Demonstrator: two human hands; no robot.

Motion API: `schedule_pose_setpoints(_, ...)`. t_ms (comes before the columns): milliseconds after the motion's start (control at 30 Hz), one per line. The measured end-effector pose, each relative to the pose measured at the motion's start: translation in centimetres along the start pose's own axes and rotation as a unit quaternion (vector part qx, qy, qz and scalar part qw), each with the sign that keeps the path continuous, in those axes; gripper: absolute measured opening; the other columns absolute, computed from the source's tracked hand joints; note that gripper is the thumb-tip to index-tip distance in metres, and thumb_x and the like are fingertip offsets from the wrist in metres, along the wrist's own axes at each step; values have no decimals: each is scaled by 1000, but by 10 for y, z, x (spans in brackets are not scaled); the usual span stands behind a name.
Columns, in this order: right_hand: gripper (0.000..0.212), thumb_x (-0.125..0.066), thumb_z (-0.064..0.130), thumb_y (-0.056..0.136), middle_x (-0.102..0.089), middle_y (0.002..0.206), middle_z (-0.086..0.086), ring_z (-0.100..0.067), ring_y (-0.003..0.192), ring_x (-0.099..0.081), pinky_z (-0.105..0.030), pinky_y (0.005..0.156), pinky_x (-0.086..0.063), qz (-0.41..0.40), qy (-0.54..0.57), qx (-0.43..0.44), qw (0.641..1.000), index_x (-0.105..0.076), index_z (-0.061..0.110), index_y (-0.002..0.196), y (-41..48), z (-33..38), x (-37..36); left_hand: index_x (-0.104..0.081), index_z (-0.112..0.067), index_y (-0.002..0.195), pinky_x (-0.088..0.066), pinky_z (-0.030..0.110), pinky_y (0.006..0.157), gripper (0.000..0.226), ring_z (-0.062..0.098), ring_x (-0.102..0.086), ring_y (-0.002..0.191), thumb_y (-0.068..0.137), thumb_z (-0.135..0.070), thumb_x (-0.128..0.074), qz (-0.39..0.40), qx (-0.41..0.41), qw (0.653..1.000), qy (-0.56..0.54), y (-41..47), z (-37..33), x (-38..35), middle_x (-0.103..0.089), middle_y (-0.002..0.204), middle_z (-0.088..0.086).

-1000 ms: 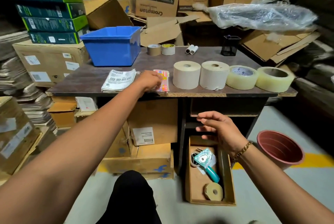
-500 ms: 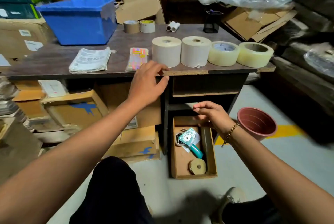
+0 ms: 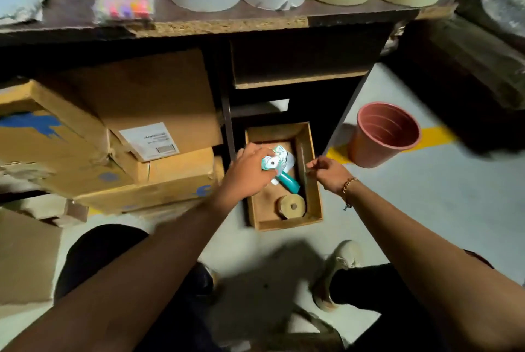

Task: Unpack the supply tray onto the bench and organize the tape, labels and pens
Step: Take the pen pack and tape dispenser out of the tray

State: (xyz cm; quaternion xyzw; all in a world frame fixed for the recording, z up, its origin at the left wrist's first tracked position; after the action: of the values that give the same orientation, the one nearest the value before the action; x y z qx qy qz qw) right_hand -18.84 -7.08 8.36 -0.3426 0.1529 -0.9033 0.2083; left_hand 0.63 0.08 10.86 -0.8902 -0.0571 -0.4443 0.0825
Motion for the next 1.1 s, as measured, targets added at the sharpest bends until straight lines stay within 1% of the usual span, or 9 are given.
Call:
schedule_pose_setpoints(100,26,-63,15,86,-59,102,-5,-24,95,-56,-28,83,-44,15,-56,-48,997,-66,12,112,24,-48,-20,-45,-33,140,-33,36,109,59,26,-34,134,86,-44,-64,77,97,992,0,6,39,-65,-31,143,2)
schedule_pose_setpoints(200,33,-60,16,82,-58,116,-16,-34,100,-60,-37,90,-51,10,-83,-101,991,-64,11,115,40,-97,-37,-41,-35,143,-29,38,113,66,29,-29,139,83,-49,-65,126,192,973,-17,3,80,-124,-20,147,4)
schedule_pose_setpoints(333,42,-60,20,88,-38,144,-16,-36,129,-43,-39,110,-38,44,-116,-144,982,-56,11,128,54,-151,-64,-33,-35,147,-23,41,120,75,33,-18,146,82,-54,-65,180,263,947,-41,-3,117,-188,-3,158,6)
schedule_pose_setpoints(433,49,-57,19,89,-31,151,-14,-35,140,-28,-37,117,-26,101,-110,-152,977,-48,12,136,64,-176,-88,-21,-38,153,-23,42,118,81,34,-16,148,85,-58,-60,200,279,939,-25,-7,130,-215,8,162,4)
schedule_pose_setpoints(567,75,-73,36,77,-21,155,-8,-34,136,-39,-36,114,-30,106,-87,-175,975,-41,21,143,70,-194,-100,-12,-39,154,-27,46,115,91,37,-23,146,82,-59,-64,201,298,933,-37,-12,141,-233,9,162,7)
schedule_pose_setpoints(700,94,-82,29,76,-17,156,-9,-34,139,-36,-37,113,-31,98,-56,-166,980,-27,16,151,77,-201,-103,6,-41,154,-31,52,112,108,39,-24,145,79,-58,-70,201,293,933,-61,-17,146,-241,9,163,7)
schedule_pose_setpoints(800,97,-84,26,73,-24,153,-10,-35,138,-36,-41,113,-33,90,-41,-135,986,-26,21,151,78,-194,-98,16,-42,151,-32,53,111,120,39,-24,146,75,-55,-75,179,278,941,-71,-16,144,-235,6,165,5)
schedule_pose_setpoints(967,99,-87,31,68,-33,149,-8,-31,135,-40,-39,111,-37,65,-20,-78,995,-31,25,150,90,-171,-79,18,-44,150,-30,59,111,123,40,-23,147,68,-74,-69,140,272,951,-51,3,141,-211,4,166,0)
schedule_pose_setpoints(1100,105,-89,33,65,-31,150,-7,-30,137,-37,-40,112,-35,87,-33,-50,994,-28,25,151,106,-154,-71,18,-40,152,-30,55,113,129,40,-20,148,66,-70,-73,140,250,956,-63,17,136,-198,9,166,2)
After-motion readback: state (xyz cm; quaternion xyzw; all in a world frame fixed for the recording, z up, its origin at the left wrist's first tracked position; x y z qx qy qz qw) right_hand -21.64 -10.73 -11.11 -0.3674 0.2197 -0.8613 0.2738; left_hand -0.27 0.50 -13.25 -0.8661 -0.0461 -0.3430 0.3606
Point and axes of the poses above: each hand's wrist, its own y-axis towards the middle knuckle, its own x-axis out of the back of the hand, z = x × y, the point moved 8 cm from there along y, towards the middle knuckle
